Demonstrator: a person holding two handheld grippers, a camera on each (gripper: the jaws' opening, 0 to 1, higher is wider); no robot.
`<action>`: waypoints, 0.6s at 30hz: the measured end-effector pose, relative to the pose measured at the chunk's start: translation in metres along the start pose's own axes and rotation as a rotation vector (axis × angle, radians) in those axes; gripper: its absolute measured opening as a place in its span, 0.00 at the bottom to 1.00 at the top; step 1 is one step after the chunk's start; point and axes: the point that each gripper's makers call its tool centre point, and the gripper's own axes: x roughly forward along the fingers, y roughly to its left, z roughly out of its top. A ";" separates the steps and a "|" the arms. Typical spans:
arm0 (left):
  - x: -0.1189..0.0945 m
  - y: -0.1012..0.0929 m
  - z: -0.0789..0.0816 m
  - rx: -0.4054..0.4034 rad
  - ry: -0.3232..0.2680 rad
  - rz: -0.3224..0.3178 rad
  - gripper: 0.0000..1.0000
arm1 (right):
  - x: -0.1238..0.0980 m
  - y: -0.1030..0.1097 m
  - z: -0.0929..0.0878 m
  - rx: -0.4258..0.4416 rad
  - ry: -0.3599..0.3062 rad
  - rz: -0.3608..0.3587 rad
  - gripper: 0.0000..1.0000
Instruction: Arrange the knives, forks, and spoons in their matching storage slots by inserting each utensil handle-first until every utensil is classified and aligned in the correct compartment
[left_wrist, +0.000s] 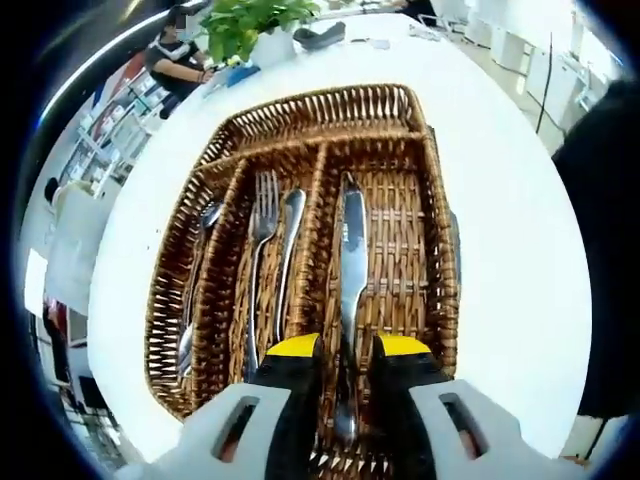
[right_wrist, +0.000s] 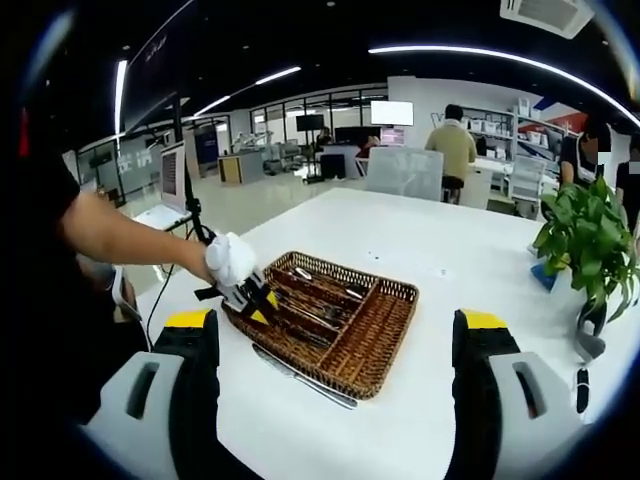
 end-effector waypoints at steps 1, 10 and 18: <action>-0.004 0.002 0.002 -0.048 -0.014 0.005 0.19 | 0.000 0.001 0.000 -0.001 0.000 0.002 1.00; -0.042 0.025 0.018 -0.239 -0.200 0.097 0.41 | 0.003 0.001 0.000 -0.016 -0.018 0.018 1.00; -0.071 0.032 0.019 -0.308 -0.283 0.157 0.54 | 0.007 -0.004 -0.004 -0.017 -0.009 0.019 1.00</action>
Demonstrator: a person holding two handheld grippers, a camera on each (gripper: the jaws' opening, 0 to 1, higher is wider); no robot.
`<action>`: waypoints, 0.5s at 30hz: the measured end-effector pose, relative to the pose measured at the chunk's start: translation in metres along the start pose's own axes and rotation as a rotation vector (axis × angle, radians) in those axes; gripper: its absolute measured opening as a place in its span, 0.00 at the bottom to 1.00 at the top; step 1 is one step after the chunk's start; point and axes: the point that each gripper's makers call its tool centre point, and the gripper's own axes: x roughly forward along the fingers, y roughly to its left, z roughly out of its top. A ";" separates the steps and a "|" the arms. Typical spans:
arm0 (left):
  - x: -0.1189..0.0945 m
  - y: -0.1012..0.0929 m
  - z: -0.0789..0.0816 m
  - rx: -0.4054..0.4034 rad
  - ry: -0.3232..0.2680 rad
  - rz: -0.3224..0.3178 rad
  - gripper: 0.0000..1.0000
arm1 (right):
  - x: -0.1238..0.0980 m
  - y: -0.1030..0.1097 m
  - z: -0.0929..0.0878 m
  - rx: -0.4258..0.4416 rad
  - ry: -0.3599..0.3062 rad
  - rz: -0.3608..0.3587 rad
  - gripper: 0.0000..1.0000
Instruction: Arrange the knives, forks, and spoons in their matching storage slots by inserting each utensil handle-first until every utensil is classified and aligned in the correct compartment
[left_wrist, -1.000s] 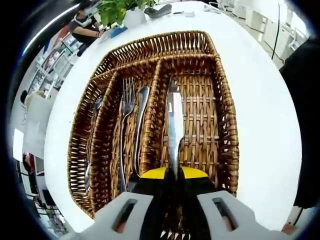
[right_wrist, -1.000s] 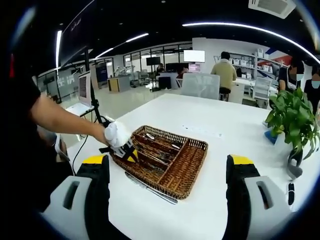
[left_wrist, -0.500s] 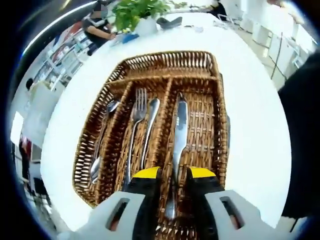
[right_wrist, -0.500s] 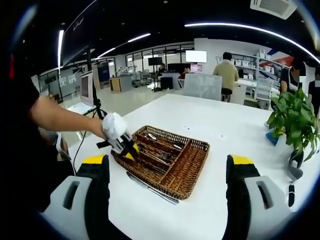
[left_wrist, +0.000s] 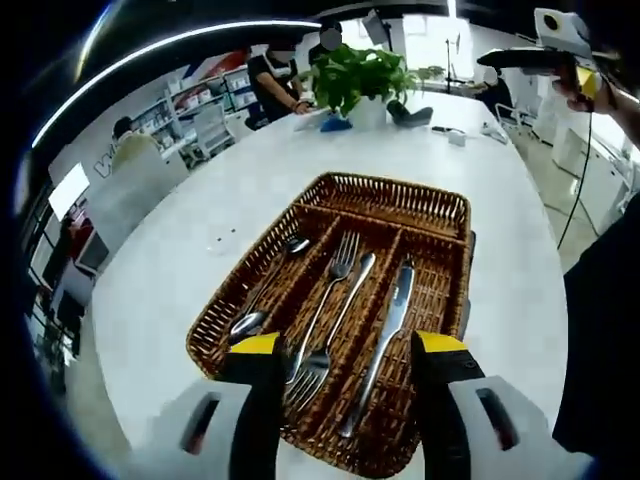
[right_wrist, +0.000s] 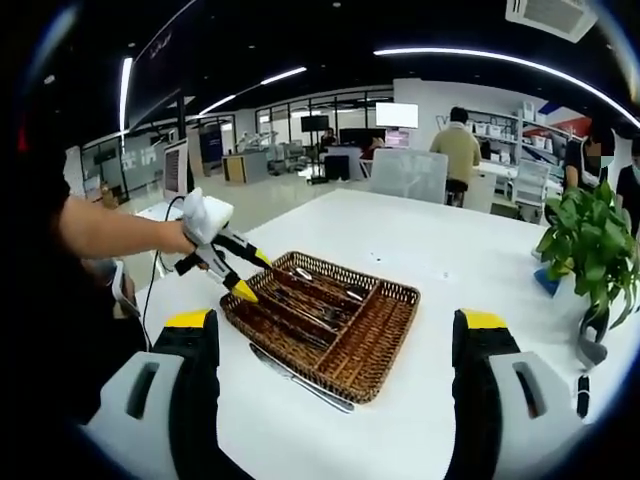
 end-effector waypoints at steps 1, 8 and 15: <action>-0.002 0.001 0.001 -0.004 -0.006 0.005 0.57 | 0.001 0.000 -0.001 -0.001 0.003 0.002 1.00; -0.029 0.011 0.018 -0.081 -0.123 0.061 0.75 | 0.005 -0.003 0.000 -0.007 0.010 0.006 1.00; -0.066 0.020 0.033 -0.161 -0.239 0.105 0.83 | 0.008 -0.010 0.003 -0.002 0.004 0.002 1.00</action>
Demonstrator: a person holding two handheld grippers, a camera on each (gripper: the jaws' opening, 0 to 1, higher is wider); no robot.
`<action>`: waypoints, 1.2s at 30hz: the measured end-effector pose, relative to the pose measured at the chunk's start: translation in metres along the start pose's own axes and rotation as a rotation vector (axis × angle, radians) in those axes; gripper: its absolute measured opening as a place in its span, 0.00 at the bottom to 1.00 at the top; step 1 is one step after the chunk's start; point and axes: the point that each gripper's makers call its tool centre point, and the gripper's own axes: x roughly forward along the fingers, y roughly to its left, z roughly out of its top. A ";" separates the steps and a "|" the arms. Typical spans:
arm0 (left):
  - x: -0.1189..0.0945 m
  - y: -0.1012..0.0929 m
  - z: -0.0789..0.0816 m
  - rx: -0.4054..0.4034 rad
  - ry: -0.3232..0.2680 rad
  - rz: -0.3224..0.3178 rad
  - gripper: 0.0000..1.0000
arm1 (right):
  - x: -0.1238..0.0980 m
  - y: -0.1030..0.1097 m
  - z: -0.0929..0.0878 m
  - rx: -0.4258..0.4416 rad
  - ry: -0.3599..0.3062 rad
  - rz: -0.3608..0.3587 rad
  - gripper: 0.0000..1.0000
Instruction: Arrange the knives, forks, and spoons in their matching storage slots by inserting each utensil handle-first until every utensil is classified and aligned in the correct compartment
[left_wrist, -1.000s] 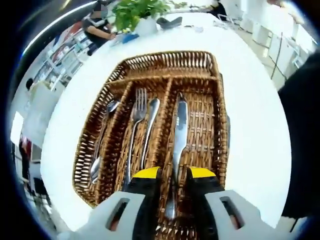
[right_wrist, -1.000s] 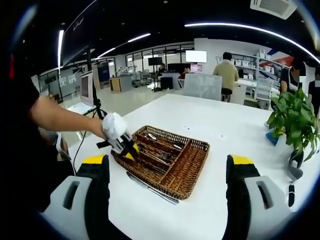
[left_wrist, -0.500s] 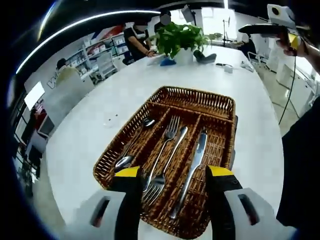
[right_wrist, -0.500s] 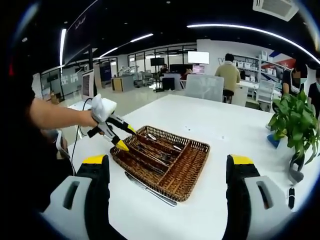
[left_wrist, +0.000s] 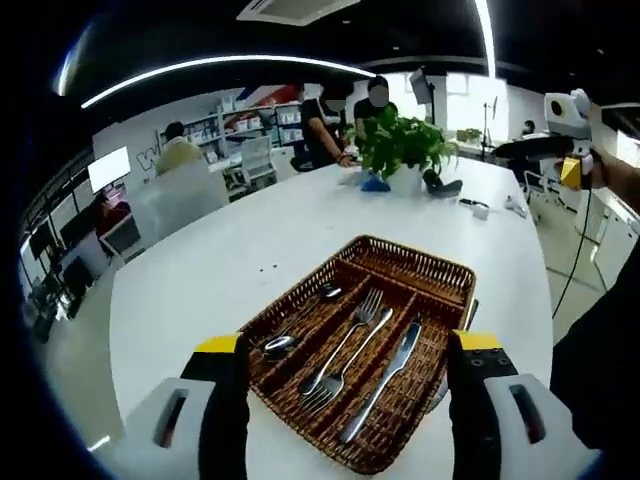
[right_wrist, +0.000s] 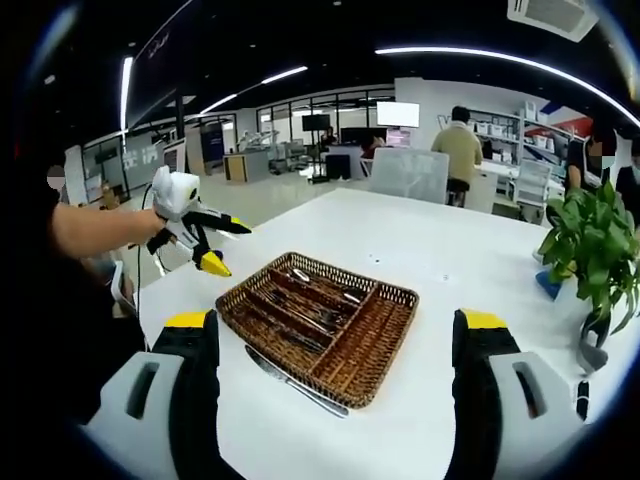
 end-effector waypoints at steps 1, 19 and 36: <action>-0.003 0.002 0.003 -0.002 -0.011 0.007 0.85 | 0.001 -0.001 0.000 0.001 0.000 0.000 1.00; -0.059 0.000 0.019 -0.009 -0.074 0.092 0.99 | 0.008 -0.007 0.005 -0.010 -0.017 0.021 1.00; -0.107 -0.001 0.003 -0.041 -0.078 0.176 0.99 | 0.005 -0.013 0.002 -0.047 -0.007 0.026 1.00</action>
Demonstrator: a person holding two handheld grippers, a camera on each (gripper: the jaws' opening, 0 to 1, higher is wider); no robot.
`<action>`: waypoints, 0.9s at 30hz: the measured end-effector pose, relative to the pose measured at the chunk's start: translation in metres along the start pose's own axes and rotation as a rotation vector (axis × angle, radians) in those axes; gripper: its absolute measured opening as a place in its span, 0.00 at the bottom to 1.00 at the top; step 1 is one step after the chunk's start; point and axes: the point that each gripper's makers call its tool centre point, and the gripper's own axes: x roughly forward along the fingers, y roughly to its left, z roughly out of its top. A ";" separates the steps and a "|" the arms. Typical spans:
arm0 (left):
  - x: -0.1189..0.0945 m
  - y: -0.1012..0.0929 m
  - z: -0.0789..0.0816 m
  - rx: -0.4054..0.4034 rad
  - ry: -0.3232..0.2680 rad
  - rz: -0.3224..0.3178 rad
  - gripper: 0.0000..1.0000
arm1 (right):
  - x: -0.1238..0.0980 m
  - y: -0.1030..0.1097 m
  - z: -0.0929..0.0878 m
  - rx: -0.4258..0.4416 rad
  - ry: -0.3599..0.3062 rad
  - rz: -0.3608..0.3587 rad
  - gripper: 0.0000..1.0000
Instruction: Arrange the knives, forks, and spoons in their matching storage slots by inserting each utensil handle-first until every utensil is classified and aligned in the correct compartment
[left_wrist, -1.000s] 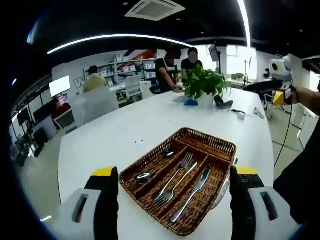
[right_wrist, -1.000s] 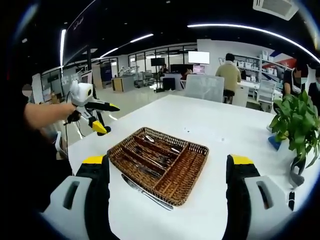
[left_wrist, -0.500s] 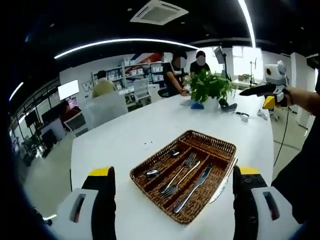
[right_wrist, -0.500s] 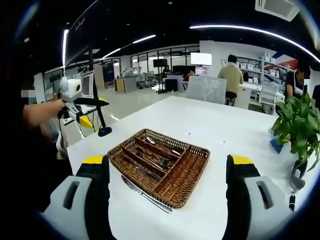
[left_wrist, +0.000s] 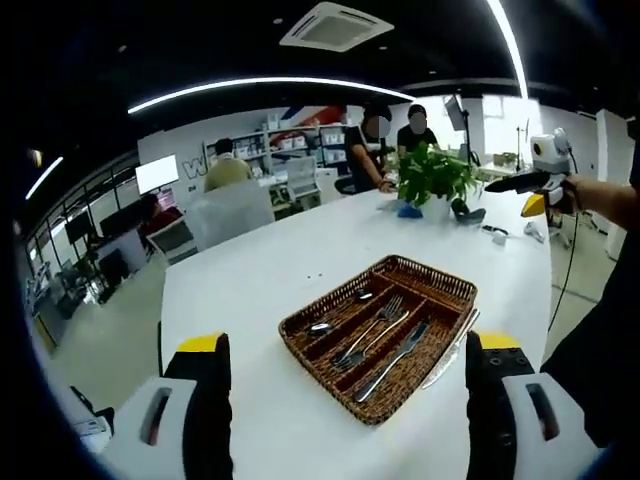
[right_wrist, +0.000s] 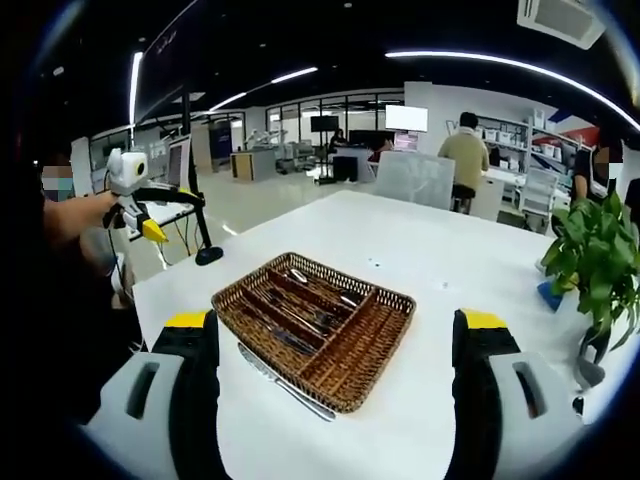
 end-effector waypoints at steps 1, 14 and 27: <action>-0.001 0.000 0.001 -0.001 0.000 0.002 0.99 | 0.000 0.000 0.000 -0.001 -0.001 0.000 1.00; -0.008 -0.005 0.007 0.062 0.013 0.011 0.99 | -0.001 0.004 0.004 -0.023 -0.004 0.011 1.00; 0.003 -0.020 -0.006 0.034 0.049 -0.037 0.99 | 0.001 0.011 -0.027 -0.033 0.057 0.036 1.00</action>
